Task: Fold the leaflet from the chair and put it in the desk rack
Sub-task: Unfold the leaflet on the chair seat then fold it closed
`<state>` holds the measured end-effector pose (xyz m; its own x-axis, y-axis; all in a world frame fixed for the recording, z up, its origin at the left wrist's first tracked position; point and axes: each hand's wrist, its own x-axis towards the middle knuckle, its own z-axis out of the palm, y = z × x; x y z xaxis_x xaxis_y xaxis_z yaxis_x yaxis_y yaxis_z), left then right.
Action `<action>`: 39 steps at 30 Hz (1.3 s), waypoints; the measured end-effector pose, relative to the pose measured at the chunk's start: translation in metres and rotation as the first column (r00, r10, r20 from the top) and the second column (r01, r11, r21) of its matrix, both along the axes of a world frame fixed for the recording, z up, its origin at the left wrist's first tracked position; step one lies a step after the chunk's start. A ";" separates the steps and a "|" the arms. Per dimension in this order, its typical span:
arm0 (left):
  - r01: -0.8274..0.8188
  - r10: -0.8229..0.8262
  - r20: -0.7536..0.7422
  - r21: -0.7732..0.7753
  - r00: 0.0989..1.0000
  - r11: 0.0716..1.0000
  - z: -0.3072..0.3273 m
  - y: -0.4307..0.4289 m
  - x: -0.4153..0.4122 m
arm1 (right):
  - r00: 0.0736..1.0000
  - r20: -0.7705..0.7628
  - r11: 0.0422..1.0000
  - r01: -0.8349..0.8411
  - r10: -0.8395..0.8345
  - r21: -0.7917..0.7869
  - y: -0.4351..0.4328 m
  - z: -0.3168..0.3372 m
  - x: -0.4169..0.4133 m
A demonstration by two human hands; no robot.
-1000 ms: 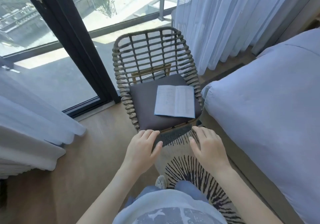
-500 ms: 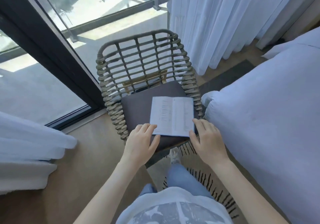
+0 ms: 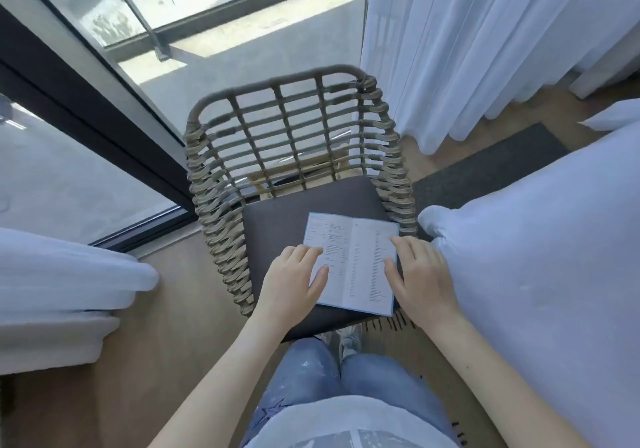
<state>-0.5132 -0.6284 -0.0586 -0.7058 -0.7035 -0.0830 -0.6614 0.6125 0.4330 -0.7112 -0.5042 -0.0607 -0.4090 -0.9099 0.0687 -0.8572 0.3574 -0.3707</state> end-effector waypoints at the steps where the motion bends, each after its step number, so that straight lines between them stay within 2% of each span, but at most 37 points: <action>1: 0.003 -0.003 0.000 0.004 1.000 1.000 -0.007 -0.004 -0.003 | 1.000 0.003 1.000 -0.004 0.004 -0.001 -0.005 -0.009 -0.003; 9: -0.009 0.009 0.003 -0.008 1.000 1.000 -0.104 -0.051 -0.032 | 0.998 0.052 0.994 0.012 -0.018 0.109 -0.048 -0.114 -0.028; 14: 0.039 -0.041 0.085 0.030 0.995 0.999 -0.204 -0.074 -0.051 | 0.995 0.057 0.982 0.064 -0.076 0.180 -0.061 -0.206 -0.039; 21: 0.082 -0.097 0.221 0.076 0.971 0.994 -0.352 -0.076 -0.050 | 0.992 0.064 0.931 0.078 -0.107 0.356 -0.057 -0.348 -0.035; 26: 0.146 -0.157 0.223 0.065 0.962 0.987 -0.432 -0.072 -0.038 | 0.996 0.009 0.915 0.080 -0.091 0.396 -0.042 -0.422 -0.026; 32: 0.191 -0.183 0.222 -0.013 0.958 0.982 -0.477 -0.071 -0.027 | 0.994 -0.068 0.939 0.105 -0.088 0.326 -0.033 -0.461 -0.024; 39: 0.182 -0.170 0.188 -0.045 0.967 0.982 -0.474 -0.072 -0.025 | 0.994 -0.075 0.941 0.101 -0.082 0.322 -0.037 -0.455 -0.024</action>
<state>-0.5382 -0.7003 -0.5326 -0.7960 -0.5772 -0.1823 -0.6050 0.7480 0.2730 -0.7352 -0.5408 -0.5158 -0.4958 -0.8456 -0.1978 -0.8321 0.5278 -0.1706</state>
